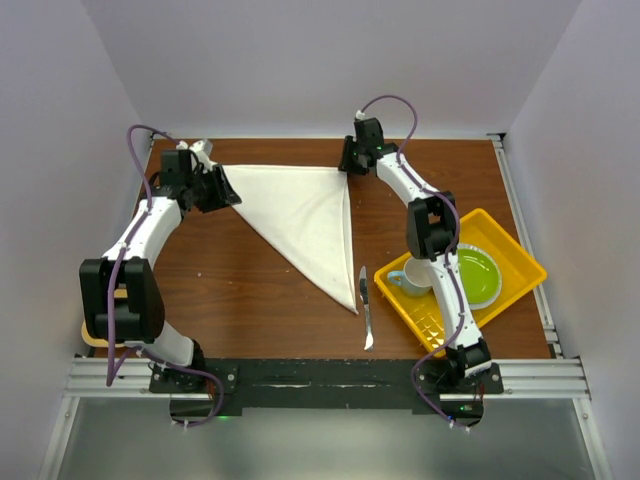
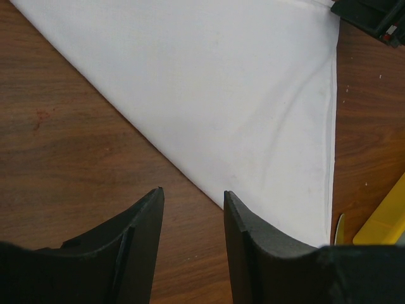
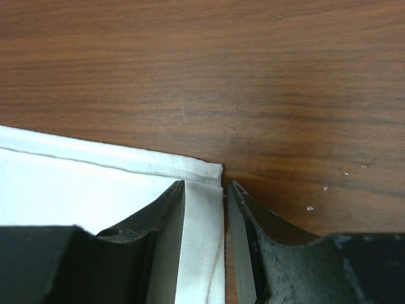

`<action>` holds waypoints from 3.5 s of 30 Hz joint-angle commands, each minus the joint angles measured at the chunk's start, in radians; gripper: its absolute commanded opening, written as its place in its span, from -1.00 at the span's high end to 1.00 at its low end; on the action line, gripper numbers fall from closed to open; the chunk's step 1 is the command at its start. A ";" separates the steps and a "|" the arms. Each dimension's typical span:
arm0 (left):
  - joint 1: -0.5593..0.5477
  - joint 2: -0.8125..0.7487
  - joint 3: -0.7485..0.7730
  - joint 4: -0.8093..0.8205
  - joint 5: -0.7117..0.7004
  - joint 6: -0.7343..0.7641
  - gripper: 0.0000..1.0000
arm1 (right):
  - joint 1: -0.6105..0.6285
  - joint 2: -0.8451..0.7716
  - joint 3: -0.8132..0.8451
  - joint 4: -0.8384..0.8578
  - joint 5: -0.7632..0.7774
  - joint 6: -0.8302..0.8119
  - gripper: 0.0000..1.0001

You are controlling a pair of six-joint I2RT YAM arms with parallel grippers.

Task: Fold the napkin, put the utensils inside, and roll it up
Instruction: Fold the napkin

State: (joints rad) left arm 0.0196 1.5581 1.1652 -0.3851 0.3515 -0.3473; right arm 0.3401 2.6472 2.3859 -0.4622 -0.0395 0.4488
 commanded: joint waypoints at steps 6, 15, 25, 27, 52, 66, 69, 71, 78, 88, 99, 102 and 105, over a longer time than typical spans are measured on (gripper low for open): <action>0.011 -0.004 0.036 0.011 0.001 0.022 0.04 | -0.004 0.020 0.036 -0.016 0.018 -0.028 0.51; 0.011 -0.023 0.013 0.022 0.009 0.019 0.04 | -0.006 -0.013 0.065 -0.009 0.020 -0.030 0.72; 0.011 -0.039 -0.004 0.031 0.020 0.018 0.04 | -0.004 -0.055 0.056 -0.015 0.018 -0.018 0.85; 0.013 -0.041 -0.006 0.029 0.017 0.018 0.04 | -0.004 -0.069 0.049 -0.016 0.018 -0.018 0.84; 0.016 -0.040 -0.022 0.045 0.023 0.010 0.03 | -0.006 -0.078 0.056 -0.052 0.029 -0.032 0.67; 0.025 -0.030 -0.024 0.046 0.029 0.016 0.03 | -0.004 -0.078 0.111 -0.067 0.035 -0.021 0.91; 0.026 -0.023 -0.025 0.049 0.030 0.016 0.03 | -0.004 -0.089 0.101 -0.052 0.038 -0.022 1.00; 0.026 -0.021 -0.025 0.049 0.033 0.014 0.03 | -0.006 -0.084 0.099 -0.038 0.027 -0.021 1.00; 0.029 -0.015 -0.022 0.045 0.035 0.019 0.03 | -0.004 -0.067 0.102 -0.041 0.024 -0.016 0.85; 0.036 -0.013 -0.027 0.041 0.032 0.018 0.03 | -0.006 -0.027 0.125 0.013 0.000 -0.024 1.00; 0.060 -0.020 -0.025 0.031 0.007 0.001 0.00 | -0.015 -0.026 0.108 0.045 0.021 -0.027 1.00; 0.066 -0.020 -0.030 0.035 0.004 -0.008 0.00 | -0.018 -0.020 0.127 0.054 0.018 -0.029 1.00; 0.077 -0.023 -0.035 0.035 -0.002 -0.015 0.00 | -0.018 -0.033 0.116 0.086 0.018 -0.021 1.00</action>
State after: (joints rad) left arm 0.0784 1.5436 1.1461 -0.3717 0.3614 -0.3523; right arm 0.3305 2.6453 2.4748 -0.4606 -0.0422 0.4305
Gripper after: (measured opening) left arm 0.497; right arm 0.011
